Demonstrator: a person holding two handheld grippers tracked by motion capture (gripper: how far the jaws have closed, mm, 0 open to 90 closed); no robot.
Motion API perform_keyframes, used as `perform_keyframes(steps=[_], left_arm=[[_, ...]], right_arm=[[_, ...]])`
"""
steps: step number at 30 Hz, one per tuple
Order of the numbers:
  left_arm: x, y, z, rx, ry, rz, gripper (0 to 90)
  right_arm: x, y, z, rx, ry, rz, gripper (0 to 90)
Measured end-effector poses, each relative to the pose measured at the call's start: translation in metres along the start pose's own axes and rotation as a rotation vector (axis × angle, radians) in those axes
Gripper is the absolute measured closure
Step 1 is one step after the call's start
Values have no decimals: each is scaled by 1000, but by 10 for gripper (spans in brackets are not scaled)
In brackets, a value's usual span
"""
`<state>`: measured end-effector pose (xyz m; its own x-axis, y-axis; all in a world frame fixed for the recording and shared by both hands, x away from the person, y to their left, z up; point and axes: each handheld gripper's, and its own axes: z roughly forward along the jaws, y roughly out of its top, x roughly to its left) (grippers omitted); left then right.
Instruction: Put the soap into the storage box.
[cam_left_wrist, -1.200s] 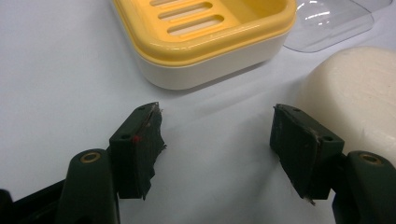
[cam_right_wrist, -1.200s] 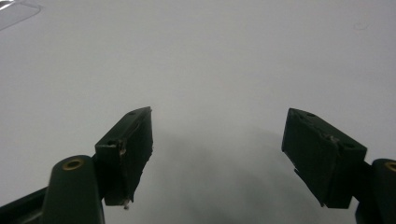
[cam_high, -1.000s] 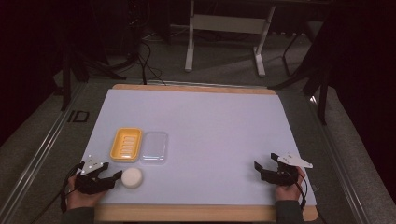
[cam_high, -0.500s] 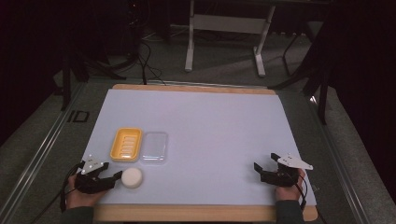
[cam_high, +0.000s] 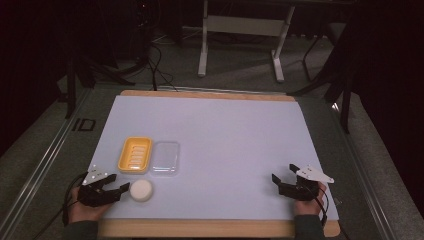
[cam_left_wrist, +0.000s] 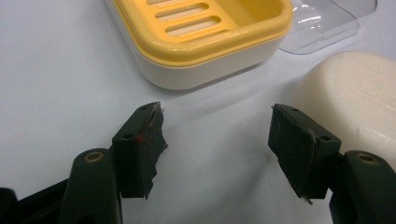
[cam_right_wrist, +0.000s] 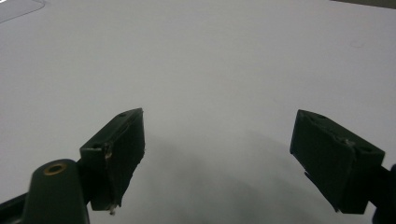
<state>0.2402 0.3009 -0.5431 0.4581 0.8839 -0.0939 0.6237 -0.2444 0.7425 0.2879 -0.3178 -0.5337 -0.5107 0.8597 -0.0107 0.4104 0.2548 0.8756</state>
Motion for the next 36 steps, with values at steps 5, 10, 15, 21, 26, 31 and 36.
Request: perform_keyframes(steps=[5,10,15,21,26,31,36], left_arm=[[4,0,-6,17,-18,6,390],[10,-1,-16,22,-8,11,390],[9,3,-21,28,-32,50,377],[4,11,-24,51,-79,120,359],[3,17,-25,81,-107,153,335],[1,23,-26,107,-132,190,331],[2,29,-28,123,-138,189,327]], right_arm=[[0,-1,-1,-16,-2,0,173],[0,-1,-1,-16,-2,0,173],[0,-1,-2,-19,-5,3,172],[0,-1,-2,-19,-6,2,173],[0,-1,-2,-20,-7,4,172],[0,-1,-2,-21,-9,1,173],[0,-1,-2,-22,-10,0,172]])
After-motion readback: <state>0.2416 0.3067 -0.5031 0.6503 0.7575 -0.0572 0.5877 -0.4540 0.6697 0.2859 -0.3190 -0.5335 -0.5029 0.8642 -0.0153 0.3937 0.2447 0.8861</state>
